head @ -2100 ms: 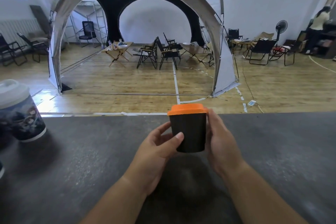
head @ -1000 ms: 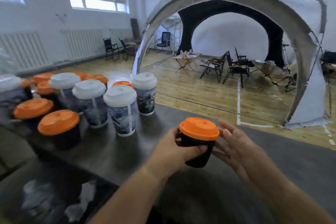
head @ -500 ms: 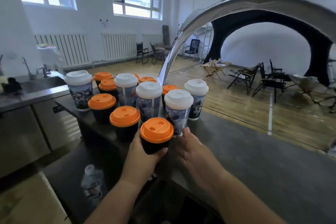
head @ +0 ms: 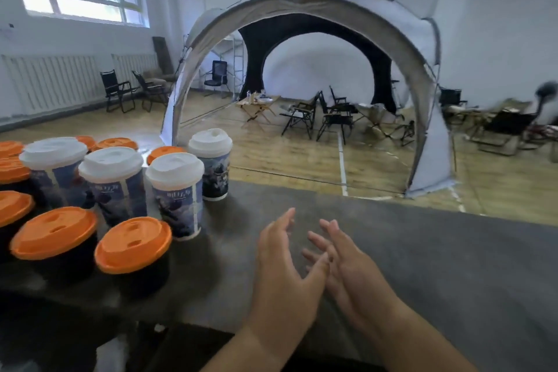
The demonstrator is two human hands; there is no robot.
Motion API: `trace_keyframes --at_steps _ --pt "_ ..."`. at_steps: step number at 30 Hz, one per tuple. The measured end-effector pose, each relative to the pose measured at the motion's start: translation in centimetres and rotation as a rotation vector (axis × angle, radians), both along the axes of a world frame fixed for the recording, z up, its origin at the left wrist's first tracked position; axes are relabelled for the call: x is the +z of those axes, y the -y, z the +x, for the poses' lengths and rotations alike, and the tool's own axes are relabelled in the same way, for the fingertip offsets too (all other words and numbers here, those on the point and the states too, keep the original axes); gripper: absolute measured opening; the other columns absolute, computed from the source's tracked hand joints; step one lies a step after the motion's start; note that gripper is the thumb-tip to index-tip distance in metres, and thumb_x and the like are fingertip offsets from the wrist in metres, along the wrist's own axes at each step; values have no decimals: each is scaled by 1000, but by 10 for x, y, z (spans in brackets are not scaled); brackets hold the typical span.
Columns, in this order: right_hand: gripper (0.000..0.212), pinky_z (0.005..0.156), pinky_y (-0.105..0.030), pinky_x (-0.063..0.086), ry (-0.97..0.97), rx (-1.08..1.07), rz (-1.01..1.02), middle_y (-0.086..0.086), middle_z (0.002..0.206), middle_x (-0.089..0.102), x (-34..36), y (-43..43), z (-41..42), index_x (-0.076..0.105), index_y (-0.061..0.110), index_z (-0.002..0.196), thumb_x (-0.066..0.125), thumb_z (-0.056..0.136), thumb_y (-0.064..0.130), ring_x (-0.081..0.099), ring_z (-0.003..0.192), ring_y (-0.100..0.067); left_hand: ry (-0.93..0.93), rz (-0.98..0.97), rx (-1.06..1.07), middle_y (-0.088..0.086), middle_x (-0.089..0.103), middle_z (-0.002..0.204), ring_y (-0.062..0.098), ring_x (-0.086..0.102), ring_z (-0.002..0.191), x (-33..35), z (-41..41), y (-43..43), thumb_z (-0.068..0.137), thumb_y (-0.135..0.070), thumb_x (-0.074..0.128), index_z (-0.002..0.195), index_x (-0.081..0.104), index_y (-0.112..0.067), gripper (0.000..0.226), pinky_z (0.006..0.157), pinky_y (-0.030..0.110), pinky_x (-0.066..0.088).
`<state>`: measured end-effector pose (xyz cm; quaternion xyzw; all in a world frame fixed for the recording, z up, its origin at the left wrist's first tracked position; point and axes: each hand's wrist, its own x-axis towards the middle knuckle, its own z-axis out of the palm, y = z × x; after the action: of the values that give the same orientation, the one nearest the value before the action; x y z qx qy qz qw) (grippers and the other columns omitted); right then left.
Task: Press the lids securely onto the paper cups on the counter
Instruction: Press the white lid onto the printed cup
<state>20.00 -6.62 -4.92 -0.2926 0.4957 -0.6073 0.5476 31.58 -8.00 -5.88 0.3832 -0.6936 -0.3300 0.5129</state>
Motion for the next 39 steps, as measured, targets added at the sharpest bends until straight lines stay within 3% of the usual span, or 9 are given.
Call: trace_keyframes --at_steps 5,10,14,19,23,27,30,36,39 --pt "60 109 -49 43 16 -225 -21 -3 135 57 6 -39 -60 45 26 141 49 87 52 61 118 -24 21 87 -335 -13 49 123 -13 47 109 -2 -71 -6 81 -13 75 118 44 -43 57 87 5 40" --pt "50 87 -44 56 98 -495 -95 -10 119 71 10 -91 -117 57 21 121 55 80 50 70 102 -28 -10 325 -721 -3 54 117 -18 57 77 11 -158 -32 87 -8 67 124 48 -29 47 61 7 48" --pt "45 92 -40 55 62 -701 -109 -8 124 67 18 -144 -175 48 22 133 46 96 48 70 104 -26 79 354 -933 -14 52 112 -9 57 94 23 -229 -63 88 -15 67 127 44 -30 47 66 4 47" --pt "49 81 -32 55 -15 -926 -98 -1 129 56 22 -210 -265 41 24 144 43 101 47 64 106 -21 237 353 -1051 -5 53 122 11 53 115 26 -311 -111 90 -21 66 124 44 -32 42 76 13 45" --pt "32 86 -36 50 -90 -1056 -76 -2 131 52 20 -256 -360 43 27 134 48 103 34 62 104 -21 334 369 -1053 -2 53 123 14 54 114 20 -387 -142 90 -23 66 130 46 -25 45 82 18 46" --pt "40 83 -34 49 -224 -1136 -3 -1 121 53 19 -295 -471 40 24 137 54 100 19 58 108 -22 441 352 -1002 -1 52 122 15 54 113 20 -481 -169 91 -27 65 140 40 -21 55 86 23 44" --pt "57 96 -37 44 -467 -1123 134 -5 140 48 26 -322 -558 34 19 149 58 97 17 50 127 -24 500 331 -970 2 49 128 14 54 110 29 -560 -192 92 -29 63 146 32 -19 63 80 22 46" --pt "77 116 -44 27 -1218 -1077 449 -7 159 20 76 -336 -711 25 24 154 63 87 16 23 145 -28 427 -82 -791 2 50 137 22 49 126 61 -711 -217 84 -33 70 139 38 -24 64 104 38 44" --pt "82 116 -50 25 -1393 -959 597 -2 164 4 89 -322 -764 15 31 155 62 88 22 14 149 -33 554 -560 -530 2 18 157 28 18 144 80 -763 -217 89 -43 60 149 20 -27 74 117 43 22"
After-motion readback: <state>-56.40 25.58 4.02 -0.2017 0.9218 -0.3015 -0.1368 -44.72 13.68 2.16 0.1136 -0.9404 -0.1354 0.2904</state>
